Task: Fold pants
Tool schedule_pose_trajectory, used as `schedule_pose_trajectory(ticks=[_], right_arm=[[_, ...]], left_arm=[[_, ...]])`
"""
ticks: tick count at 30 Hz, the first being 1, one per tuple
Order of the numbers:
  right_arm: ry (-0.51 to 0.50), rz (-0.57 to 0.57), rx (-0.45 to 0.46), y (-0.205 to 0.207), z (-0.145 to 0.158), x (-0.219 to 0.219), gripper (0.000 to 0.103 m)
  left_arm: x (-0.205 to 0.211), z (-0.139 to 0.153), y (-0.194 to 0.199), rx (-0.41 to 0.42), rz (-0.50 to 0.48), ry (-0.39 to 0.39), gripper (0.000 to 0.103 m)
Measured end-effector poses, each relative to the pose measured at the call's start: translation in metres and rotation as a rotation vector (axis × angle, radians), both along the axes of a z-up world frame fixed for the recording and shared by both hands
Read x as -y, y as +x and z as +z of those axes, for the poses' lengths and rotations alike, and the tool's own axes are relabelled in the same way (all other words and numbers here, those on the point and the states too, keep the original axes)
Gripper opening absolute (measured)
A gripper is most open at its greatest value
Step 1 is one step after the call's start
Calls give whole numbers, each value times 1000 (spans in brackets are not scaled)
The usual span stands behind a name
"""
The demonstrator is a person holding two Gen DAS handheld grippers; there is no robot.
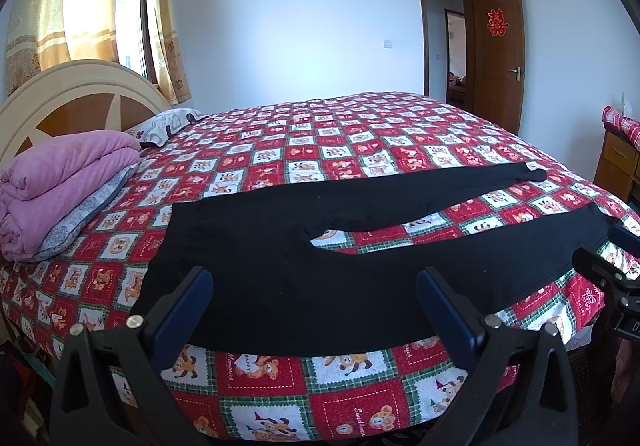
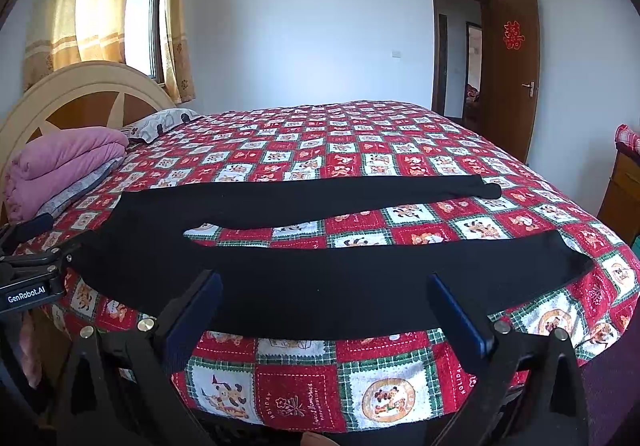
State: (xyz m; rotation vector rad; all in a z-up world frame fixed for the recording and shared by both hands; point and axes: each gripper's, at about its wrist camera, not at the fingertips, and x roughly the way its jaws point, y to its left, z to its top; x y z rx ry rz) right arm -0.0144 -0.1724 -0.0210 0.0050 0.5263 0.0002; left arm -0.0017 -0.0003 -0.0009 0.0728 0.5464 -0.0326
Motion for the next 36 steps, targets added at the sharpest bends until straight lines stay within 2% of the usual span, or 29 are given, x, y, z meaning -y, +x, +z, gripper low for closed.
schedule_pose_trajectory(ticks=[36], right_arm=[[-1, 4, -9, 1, -5, -1, 102]], left_arm=[[0, -2, -3, -8, -1, 1, 103]])
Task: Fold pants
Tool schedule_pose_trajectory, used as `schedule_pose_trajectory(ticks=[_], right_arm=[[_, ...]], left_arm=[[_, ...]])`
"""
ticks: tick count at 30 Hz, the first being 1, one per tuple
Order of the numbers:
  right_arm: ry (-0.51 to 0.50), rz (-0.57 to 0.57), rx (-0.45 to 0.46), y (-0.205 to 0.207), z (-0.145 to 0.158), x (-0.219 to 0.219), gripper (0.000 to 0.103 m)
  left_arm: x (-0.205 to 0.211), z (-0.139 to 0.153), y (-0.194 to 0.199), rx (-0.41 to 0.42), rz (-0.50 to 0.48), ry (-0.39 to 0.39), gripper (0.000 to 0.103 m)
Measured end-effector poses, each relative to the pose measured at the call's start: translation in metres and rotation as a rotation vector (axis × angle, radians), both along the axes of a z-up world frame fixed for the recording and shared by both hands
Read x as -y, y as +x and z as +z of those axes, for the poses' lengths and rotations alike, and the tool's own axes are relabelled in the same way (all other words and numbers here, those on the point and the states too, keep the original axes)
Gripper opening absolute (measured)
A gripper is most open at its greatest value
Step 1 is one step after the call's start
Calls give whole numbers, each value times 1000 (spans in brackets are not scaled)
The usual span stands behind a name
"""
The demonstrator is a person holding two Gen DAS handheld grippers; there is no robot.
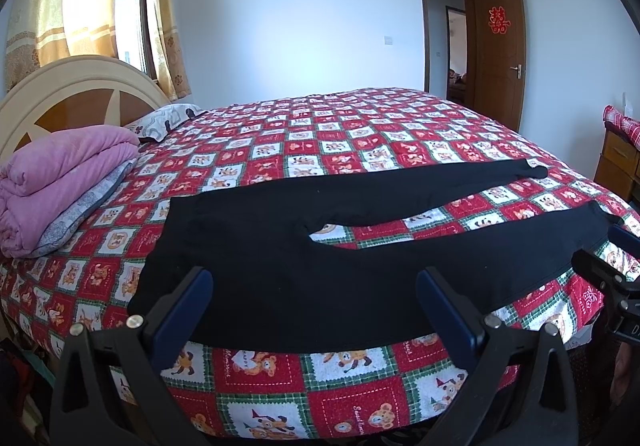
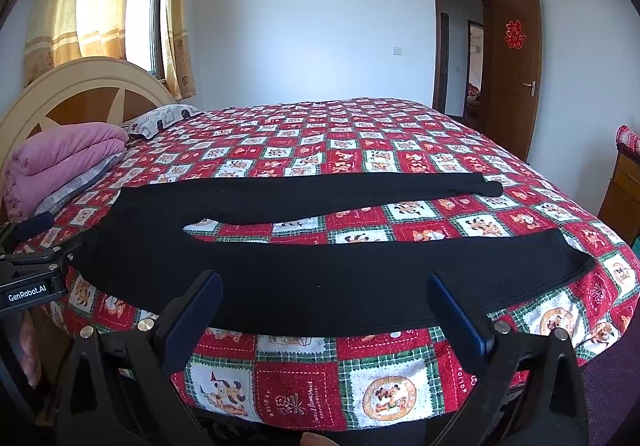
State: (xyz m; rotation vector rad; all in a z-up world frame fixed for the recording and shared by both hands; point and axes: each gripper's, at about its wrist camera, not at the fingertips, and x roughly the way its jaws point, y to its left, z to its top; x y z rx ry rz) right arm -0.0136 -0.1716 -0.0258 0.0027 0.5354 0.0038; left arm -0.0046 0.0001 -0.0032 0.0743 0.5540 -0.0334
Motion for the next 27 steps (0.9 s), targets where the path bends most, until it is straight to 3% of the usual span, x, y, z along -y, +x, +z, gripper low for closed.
schedule_pose_trajectory(ticks=[14, 27], right_arm=[[-8, 2, -31, 6, -12, -1, 102], [-60, -28, -106, 43, -34, 16, 102]], left_arm=[[1, -24, 11, -50, 15, 5, 103], [-9, -51, 57, -124, 80, 97, 103]])
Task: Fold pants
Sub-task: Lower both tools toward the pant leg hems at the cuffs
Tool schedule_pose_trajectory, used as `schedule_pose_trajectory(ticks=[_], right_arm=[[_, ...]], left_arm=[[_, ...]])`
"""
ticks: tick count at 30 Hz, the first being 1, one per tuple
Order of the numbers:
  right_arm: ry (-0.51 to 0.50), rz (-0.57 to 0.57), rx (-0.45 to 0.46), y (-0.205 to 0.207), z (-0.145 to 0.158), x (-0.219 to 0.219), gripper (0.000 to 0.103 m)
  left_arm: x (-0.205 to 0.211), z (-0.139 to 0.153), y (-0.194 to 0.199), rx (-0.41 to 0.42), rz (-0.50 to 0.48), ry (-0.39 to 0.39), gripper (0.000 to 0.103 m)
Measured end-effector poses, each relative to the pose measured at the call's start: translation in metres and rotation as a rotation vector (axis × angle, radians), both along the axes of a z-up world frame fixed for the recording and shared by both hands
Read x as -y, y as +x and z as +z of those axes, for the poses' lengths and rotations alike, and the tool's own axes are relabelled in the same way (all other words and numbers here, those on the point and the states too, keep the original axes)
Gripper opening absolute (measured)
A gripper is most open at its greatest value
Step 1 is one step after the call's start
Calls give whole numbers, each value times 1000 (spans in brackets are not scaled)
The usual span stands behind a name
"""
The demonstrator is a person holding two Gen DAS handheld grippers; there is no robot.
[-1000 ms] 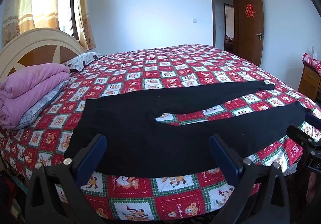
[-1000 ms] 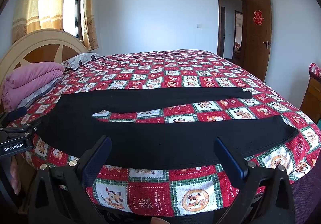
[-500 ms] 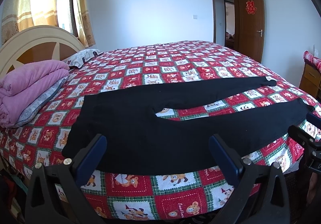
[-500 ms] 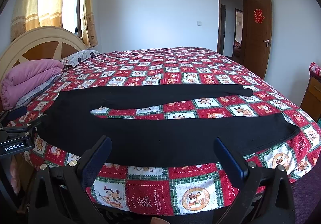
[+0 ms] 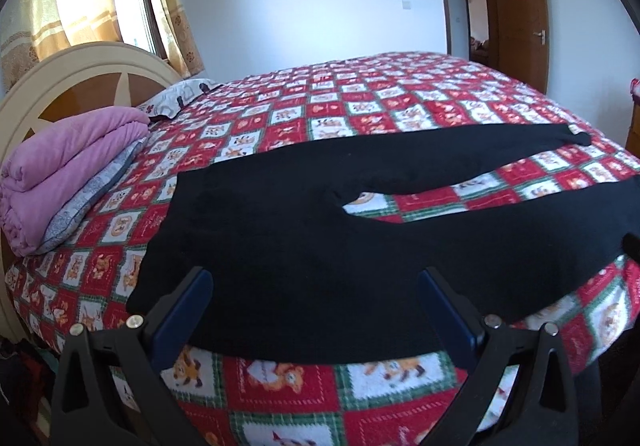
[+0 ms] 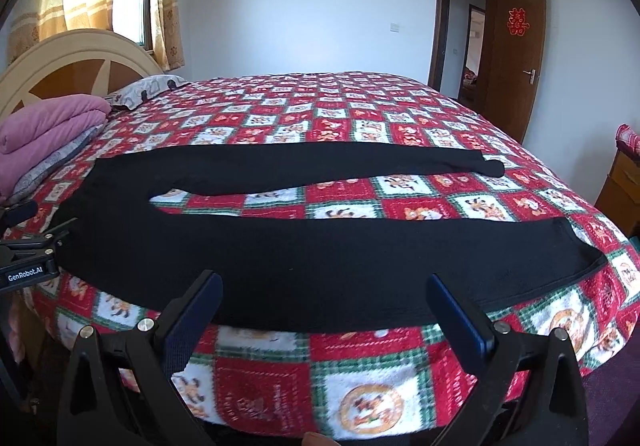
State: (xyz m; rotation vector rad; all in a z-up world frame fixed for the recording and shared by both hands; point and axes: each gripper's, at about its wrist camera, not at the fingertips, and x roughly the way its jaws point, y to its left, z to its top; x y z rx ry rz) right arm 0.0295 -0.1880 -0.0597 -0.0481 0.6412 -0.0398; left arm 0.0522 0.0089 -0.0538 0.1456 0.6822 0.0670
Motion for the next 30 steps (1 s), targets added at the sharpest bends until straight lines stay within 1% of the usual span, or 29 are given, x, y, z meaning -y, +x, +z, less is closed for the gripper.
schedule_pose_trajectory(ticks=[2, 7, 11, 17, 19, 22, 24, 26, 30], right_arm=[[-6, -12, -9, 10, -1, 8, 102], [-15, -40, -39, 43, -3, 30, 102], [-38, -48, -60, 69, -4, 40, 102], [-44, -52, -92, 110, -4, 57, 102], [-59, -55, -103, 123, -4, 64, 102], [-49, -50, -124, 140, -3, 79, 102], [-27, -53, -131, 152, 1, 97, 102], [-21, -84, -126, 163, 8, 119, 102], [-44, -171, -123, 191, 25, 175, 102]], left_arm=[[-2, -3, 12, -11, 4, 23, 103], [-6, -7, 36, -28, 10, 51, 103], [-11, -8, 56, -46, 14, 61, 103], [-17, -10, 88, -79, 17, 87, 103], [-19, -11, 98, -96, 10, 85, 103], [-25, -7, 116, -117, -4, 85, 103], [-37, -2, 131, -136, -4, 56, 103], [-52, 2, 146, -151, 10, 40, 103], [-88, 6, 180, -153, 66, 81, 103]])
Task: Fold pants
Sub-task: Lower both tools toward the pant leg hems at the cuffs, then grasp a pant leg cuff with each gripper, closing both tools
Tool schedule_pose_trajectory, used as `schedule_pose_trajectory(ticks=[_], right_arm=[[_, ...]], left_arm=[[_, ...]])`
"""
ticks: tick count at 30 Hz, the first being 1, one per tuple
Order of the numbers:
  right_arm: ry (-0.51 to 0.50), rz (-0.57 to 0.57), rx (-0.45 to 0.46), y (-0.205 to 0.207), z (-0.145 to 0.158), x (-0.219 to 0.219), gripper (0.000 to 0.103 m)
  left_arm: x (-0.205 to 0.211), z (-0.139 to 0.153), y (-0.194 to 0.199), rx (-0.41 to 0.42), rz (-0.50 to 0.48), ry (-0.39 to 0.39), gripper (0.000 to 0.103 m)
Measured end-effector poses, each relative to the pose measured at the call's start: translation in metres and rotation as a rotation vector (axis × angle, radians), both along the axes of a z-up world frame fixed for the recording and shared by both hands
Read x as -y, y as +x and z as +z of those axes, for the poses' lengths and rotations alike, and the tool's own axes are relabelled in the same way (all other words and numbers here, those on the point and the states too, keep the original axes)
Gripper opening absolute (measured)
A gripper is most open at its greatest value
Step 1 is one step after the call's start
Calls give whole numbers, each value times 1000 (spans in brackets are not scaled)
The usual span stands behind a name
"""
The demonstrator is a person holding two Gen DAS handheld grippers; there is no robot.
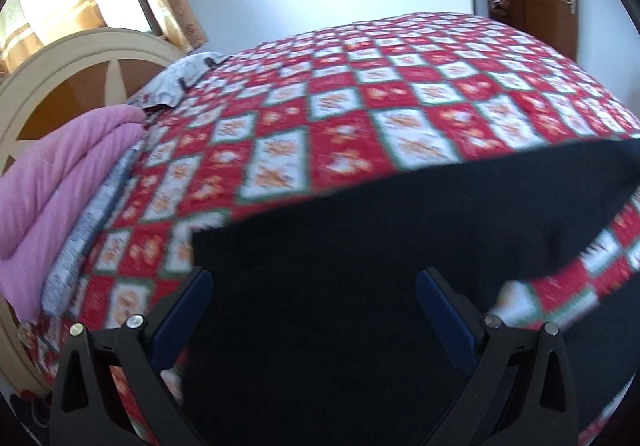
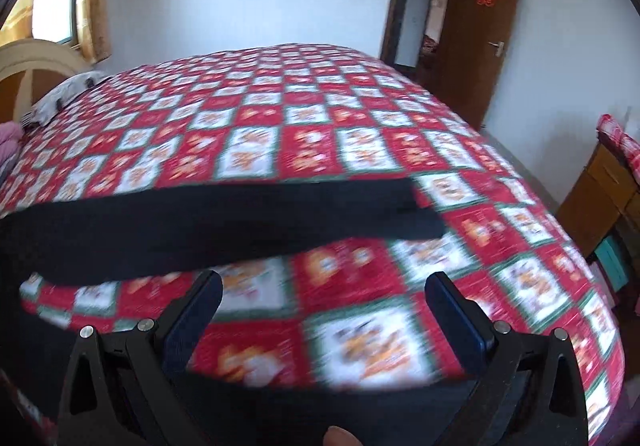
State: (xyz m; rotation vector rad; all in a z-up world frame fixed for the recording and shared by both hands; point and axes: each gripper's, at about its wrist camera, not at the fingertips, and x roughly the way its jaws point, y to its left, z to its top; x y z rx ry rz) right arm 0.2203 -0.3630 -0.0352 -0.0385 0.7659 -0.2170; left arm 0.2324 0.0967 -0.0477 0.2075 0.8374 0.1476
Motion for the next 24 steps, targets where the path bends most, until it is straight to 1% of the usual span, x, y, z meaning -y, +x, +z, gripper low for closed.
schedule_pose_trajectory(ticks=[2, 3, 5, 6, 7, 9, 10, 12, 16, 18, 20, 22, 23, 24], right_arm=[[1, -37, -7, 16, 6, 30, 102], [5, -55, -13, 24, 8, 44, 102], [19, -91, -24, 41, 10, 70, 102], [36, -108, -34, 51, 9, 83, 102], [58, -121, -45, 61, 8, 94, 102], [119, -136, -76, 81, 1, 115, 102], [145, -144, -87, 90, -3, 124, 101], [180, -156, -104, 109, -12, 139, 101], [249, -149, -130, 142, -28, 156, 99], [277, -134, -159, 156, -38, 159, 98], [294, -111, -201, 166, -48, 157, 97], [284, -91, -231, 176, -56, 154, 92], [281, -74, -247, 179, -60, 151, 84], [285, -58, -266, 182, -65, 148, 71]], left_arm=[[-21, -2, 20, -13, 41, 18, 103], [-29, -4, 28, -22, 55, 12, 103], [-50, -8, 44, -45, 87, -25, 102], [-62, -12, 55, -56, 110, -52, 100], [-71, -15, 61, -67, 125, -70, 95], [-83, -21, 71, -87, 141, -114, 93], [-91, -25, 76, -94, 152, -151, 93], [-102, -35, 84, -122, 165, -205, 93], [-108, -57, 95, -185, 165, -293, 77], [-110, -62, 97, -192, 156, -323, 77], [-109, -64, 100, -190, 141, -319, 77], [-109, -66, 104, -199, 125, -298, 77], [-109, -66, 105, -199, 112, -294, 77], [-108, -67, 106, -202, 98, -288, 77]])
